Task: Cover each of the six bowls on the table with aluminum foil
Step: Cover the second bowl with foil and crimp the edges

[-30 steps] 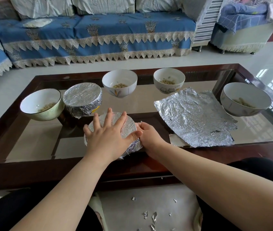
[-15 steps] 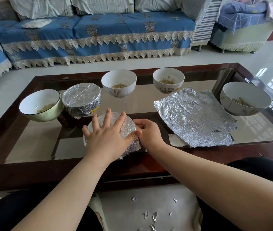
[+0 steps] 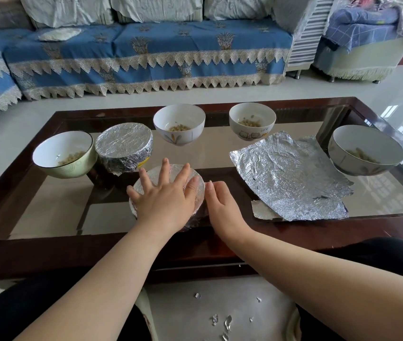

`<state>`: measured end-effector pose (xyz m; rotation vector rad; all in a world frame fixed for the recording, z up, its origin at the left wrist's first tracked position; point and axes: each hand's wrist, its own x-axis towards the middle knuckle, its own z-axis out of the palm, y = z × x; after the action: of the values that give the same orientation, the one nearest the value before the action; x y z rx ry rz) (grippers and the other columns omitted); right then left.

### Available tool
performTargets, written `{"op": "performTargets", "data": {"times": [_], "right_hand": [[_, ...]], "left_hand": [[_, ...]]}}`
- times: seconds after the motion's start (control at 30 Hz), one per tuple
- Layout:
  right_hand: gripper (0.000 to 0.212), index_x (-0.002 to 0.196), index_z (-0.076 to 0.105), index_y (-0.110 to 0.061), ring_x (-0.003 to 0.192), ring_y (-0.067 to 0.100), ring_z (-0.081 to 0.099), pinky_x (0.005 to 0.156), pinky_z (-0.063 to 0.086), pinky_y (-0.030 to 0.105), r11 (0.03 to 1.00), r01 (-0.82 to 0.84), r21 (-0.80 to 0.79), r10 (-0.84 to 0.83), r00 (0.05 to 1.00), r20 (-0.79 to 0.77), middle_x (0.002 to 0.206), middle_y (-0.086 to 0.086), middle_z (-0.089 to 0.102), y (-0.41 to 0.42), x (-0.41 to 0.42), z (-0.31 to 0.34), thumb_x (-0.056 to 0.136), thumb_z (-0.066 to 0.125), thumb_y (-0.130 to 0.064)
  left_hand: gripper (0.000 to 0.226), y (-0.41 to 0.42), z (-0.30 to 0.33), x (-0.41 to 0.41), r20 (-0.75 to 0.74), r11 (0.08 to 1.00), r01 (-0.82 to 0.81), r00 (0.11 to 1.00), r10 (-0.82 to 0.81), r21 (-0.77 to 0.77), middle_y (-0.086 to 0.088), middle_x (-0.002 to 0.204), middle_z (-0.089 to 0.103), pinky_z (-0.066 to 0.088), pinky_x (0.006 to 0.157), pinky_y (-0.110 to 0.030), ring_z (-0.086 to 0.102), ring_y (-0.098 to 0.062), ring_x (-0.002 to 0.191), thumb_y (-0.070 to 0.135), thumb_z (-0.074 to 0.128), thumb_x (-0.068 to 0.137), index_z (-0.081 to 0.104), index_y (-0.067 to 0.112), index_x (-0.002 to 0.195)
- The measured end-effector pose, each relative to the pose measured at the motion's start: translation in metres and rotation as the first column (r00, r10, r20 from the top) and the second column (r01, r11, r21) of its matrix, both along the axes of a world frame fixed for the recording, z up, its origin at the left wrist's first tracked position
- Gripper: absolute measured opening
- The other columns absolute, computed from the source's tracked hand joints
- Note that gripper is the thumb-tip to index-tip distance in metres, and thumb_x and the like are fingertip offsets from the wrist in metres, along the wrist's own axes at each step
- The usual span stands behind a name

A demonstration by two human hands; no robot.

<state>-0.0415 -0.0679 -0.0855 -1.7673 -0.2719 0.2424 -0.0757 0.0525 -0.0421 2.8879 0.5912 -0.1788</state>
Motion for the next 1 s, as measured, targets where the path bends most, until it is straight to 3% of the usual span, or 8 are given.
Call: {"op": "performTargets", "data": {"times": [0.1, 0.23, 0.43, 0.53, 0.63, 0.73, 0.87, 1.0], "right_hand": [[0.024, 0.088, 0.042, -0.017, 0.064, -0.011, 0.047, 0.063, 0.036, 0.008, 1.000, 0.000, 0.015, -0.001, 0.999, 0.038, 0.077, -0.010, 0.048, 0.004, -0.005, -0.002, 0.104, 0.033, -0.031], [0.021, 0.088, 0.045, -0.027, 0.082, 0.003, 0.049, 0.072, 0.034, 0.016, 1.000, 0.015, -0.008, -0.014, 0.997, 0.076, 0.089, -0.008, 0.051, 0.005, -0.004, -0.006, 0.104, 0.033, -0.031], [0.022, 0.093, 0.057, -0.035, 0.099, 0.010, 0.057, 0.086, 0.042, 0.021, 0.998, 0.038, 0.040, -0.042, 0.995, 0.093, 0.097, -0.007, 0.062, 0.005, -0.003, -0.006, 0.103, 0.039, -0.030], [0.025, 0.094, 0.058, -0.041, 0.099, -0.001, 0.059, 0.085, 0.043, 0.013, 0.992, 0.046, 0.118, -0.054, 0.996, 0.067, 0.100, -0.015, 0.064, 0.005, -0.009, -0.007, 0.103, 0.040, -0.026], [0.014, 0.105, 0.059, -0.025, 0.095, -0.005, 0.058, 0.083, 0.042, 0.012, 0.988, 0.100, 0.121, -0.102, 0.995, 0.015, 0.102, -0.011, 0.065, 0.006, -0.011, -0.014, 0.102, 0.045, -0.027], [0.014, 0.096, 0.057, -0.021, 0.079, -0.007, 0.055, 0.071, 0.038, 0.006, 0.985, 0.146, 0.086, -0.146, 0.989, -0.008, 0.087, -0.013, 0.061, 0.008, -0.010, -0.015, 0.100, 0.047, -0.030], [0.024, 0.085, 0.055, -0.017, 0.063, -0.004, 0.049, 0.064, 0.039, 0.010, 0.976, 0.201, 0.077, -0.197, 0.978, -0.065, 0.073, -0.010, 0.055, 0.011, -0.011, -0.013, 0.100, 0.048, -0.035], [0.028, 0.081, 0.050, -0.016, 0.063, 0.002, 0.047, 0.065, 0.038, 0.020, 0.968, 0.243, 0.068, -0.235, 0.966, -0.106, 0.070, -0.008, 0.052, 0.014, -0.012, -0.010, 0.099, 0.048, -0.038]], "left_hand": [[0.063, 0.008, 0.006, 0.000, -0.073, 0.999, 0.050, 0.996, -0.050, -0.001, 0.010, 0.166, -0.011, 0.008, 0.114, -0.067, -0.013, -0.041, 0.150, 0.074, 0.002, 0.090, 0.003, 0.057, 0.151], [0.084, 0.021, 0.013, -0.007, -0.112, 0.985, 0.137, 0.986, -0.126, 0.100, 0.010, 0.167, -0.006, 0.019, 0.114, -0.057, 0.005, -0.036, 0.149, 0.085, -0.004, 0.072, 0.003, 0.059, 0.150], [0.115, 0.020, -0.006, -0.013, -0.030, 0.972, 0.187, 0.982, -0.184, 0.146, -0.007, 0.167, -0.009, -0.003, 0.118, -0.062, -0.016, -0.036, 0.151, 0.096, -0.016, 0.055, -0.003, 0.042, 0.156], [0.121, 0.020, -0.011, -0.014, 0.020, 0.975, 0.178, 0.983, -0.182, 0.134, -0.008, 0.167, -0.007, 0.000, 0.119, -0.059, -0.012, -0.035, 0.152, 0.096, -0.018, 0.050, 0.000, 0.041, 0.157], [0.123, 0.020, -0.012, -0.015, 0.050, 0.975, 0.174, 0.982, -0.183, 0.139, -0.007, 0.167, -0.005, 0.003, 0.119, -0.058, -0.009, -0.035, 0.152, 0.096, -0.020, 0.049, 0.002, 0.041, 0.157], [0.121, 0.019, -0.013, -0.015, 0.072, 0.977, 0.160, 0.983, -0.171, 0.139, -0.008, 0.167, -0.003, 0.006, 0.118, -0.058, -0.006, -0.035, 0.152, 0.096, -0.017, 0.052, 0.006, 0.040, 0.157], [0.122, 0.019, -0.012, -0.014, 0.073, 0.975, 0.155, 0.983, -0.169, 0.158, -0.008, 0.167, -0.001, 0.008, 0.118, -0.058, -0.003, -0.035, 0.152, 0.095, -0.017, 0.052, 0.007, 0.039, 0.157], [0.117, 0.019, -0.011, -0.014, 0.074, 0.976, 0.155, 0.983, -0.168, 0.154, -0.009, 0.167, -0.002, 0.008, 0.118, -0.058, -0.004, -0.034, 0.152, 0.094, -0.013, 0.056, 0.007, 0.039, 0.157]]}}
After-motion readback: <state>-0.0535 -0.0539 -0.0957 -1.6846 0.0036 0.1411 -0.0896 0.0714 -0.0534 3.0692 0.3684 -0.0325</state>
